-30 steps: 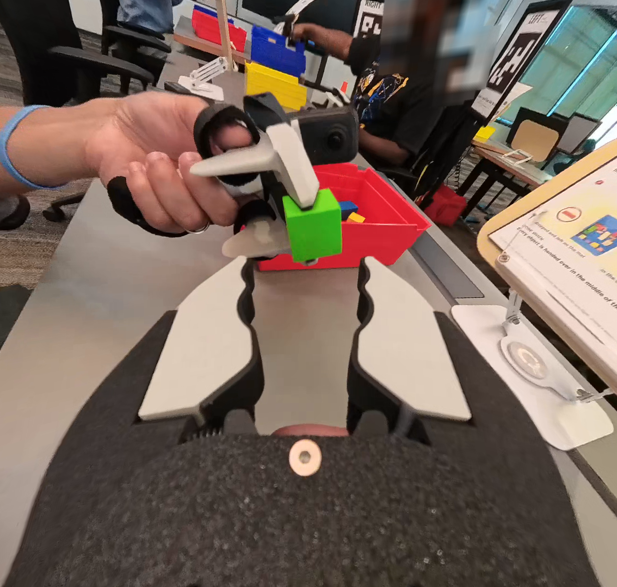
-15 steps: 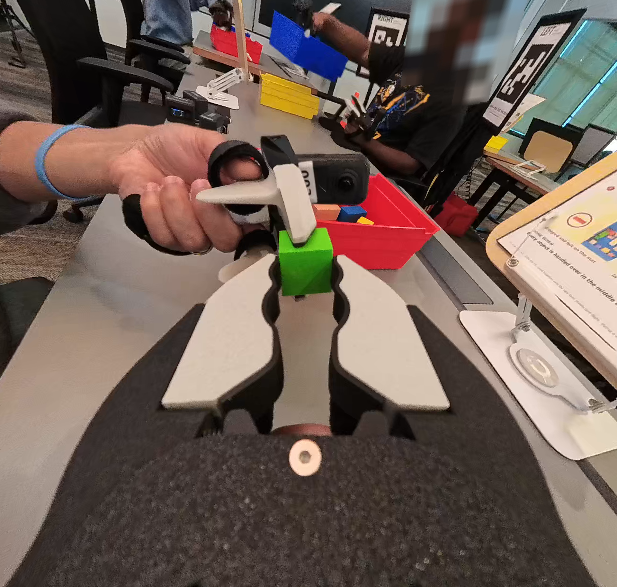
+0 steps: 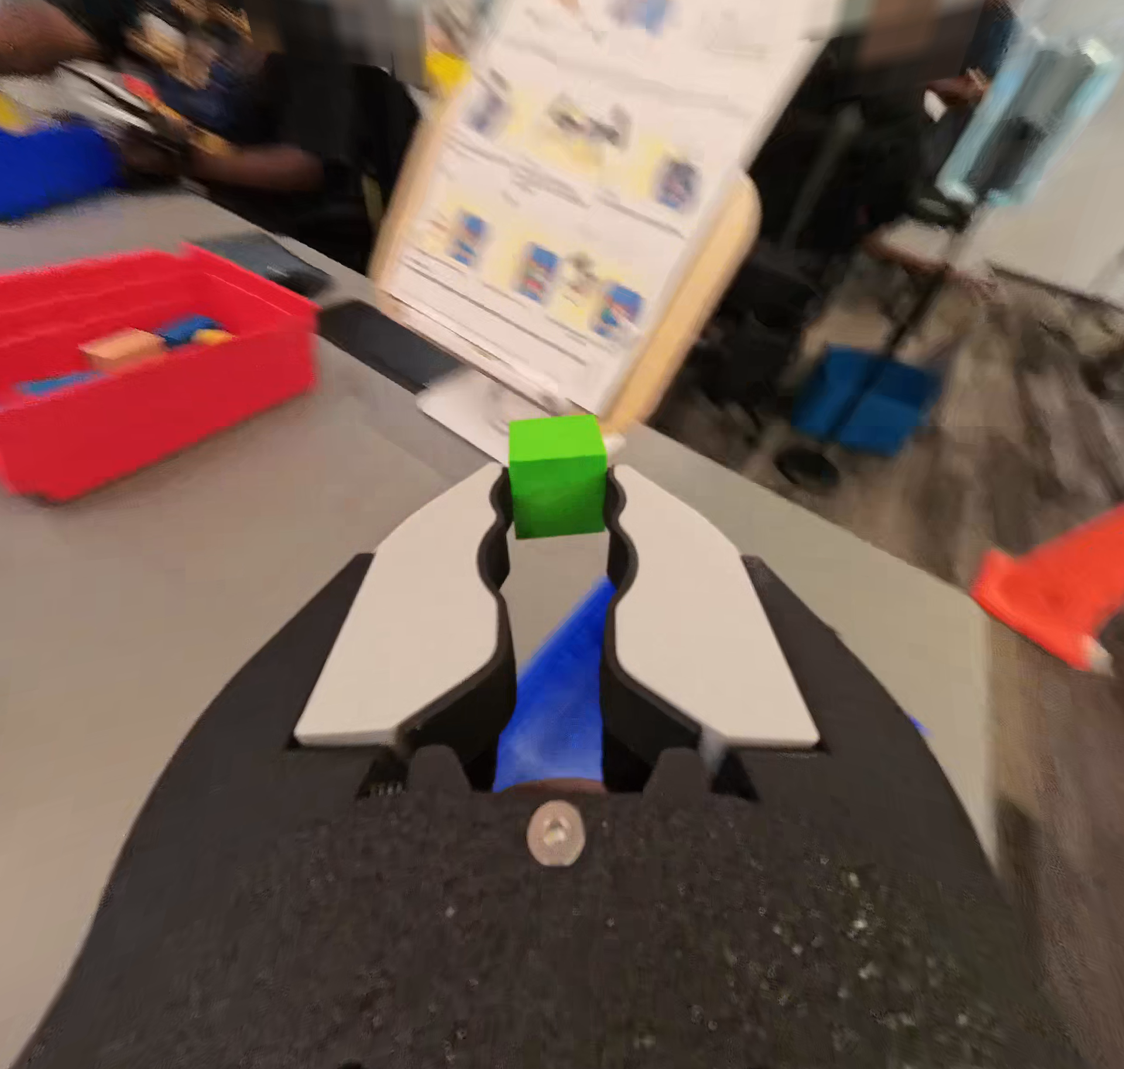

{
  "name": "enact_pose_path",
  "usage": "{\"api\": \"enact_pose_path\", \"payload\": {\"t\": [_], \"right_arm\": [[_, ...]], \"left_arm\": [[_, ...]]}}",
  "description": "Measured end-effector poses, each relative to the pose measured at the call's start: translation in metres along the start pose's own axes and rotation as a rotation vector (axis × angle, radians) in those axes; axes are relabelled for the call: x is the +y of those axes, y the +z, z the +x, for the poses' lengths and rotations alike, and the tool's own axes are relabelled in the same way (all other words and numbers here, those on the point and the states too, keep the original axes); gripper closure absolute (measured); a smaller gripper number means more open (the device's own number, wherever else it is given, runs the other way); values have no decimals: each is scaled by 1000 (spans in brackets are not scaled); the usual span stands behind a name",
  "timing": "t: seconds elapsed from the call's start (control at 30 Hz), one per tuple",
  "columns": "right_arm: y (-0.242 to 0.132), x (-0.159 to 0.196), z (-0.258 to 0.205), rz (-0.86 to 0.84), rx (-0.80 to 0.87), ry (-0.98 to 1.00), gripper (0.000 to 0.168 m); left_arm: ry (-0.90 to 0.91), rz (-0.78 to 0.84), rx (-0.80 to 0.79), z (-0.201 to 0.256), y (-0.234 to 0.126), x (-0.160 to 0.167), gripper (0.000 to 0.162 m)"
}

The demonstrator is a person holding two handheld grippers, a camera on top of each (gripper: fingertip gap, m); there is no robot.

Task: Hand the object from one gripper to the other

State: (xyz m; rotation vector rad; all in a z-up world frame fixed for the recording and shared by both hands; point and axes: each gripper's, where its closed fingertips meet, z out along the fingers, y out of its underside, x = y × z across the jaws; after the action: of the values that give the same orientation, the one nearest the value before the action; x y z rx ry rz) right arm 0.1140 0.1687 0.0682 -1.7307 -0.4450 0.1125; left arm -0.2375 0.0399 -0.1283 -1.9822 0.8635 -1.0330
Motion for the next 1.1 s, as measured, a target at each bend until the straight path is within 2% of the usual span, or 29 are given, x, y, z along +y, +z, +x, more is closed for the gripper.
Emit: {"api": "enact_pose_path", "payload": {"t": [0.07, 0.13, 0.2, 0.3, 0.4, 0.67, 0.87, 1.0, 1.07, 1.1], "right_arm": [[9, 26, 40, -141, 98, 29, 140], [18, 79, 70, -450, 148, 104, 140], [22, 127, 94, -689, 203, 141, 140], [16, 198, 105, -1058, 186, 195, 140], [16, 238, 111, -1241, 162, 184, 139], [34, 271, 133, -1384, 191, 98, 139], [35, 285, 135, -1414, 171, 87, 139], [37, 281, 138, -1366, 178, 55, 138], [34, 262, 143, -1299, 212, 42, 125], [32, 244, 145, -1231, 240, 33, 125]], "left_arm": [[32, 13, -27, -2, -1, -5, 112], [31, 28, -15, 0, -1, -9, 112], [14, 17, -5, 1, 0, -6, 113], [13, 7, -3, 1, 0, -4, 113], [27, 11, -5, 2, -3, -7, 113], [57, -1, -36, -2, -4, -5, 112], [63, -5, -45, -4, -5, -5, 112], [48, -6, -35, -4, -4, -4, 112], [49, -5, -34, -4, -5, -4, 112], [51, -5, -35, -4, -5, -5, 112]]}}
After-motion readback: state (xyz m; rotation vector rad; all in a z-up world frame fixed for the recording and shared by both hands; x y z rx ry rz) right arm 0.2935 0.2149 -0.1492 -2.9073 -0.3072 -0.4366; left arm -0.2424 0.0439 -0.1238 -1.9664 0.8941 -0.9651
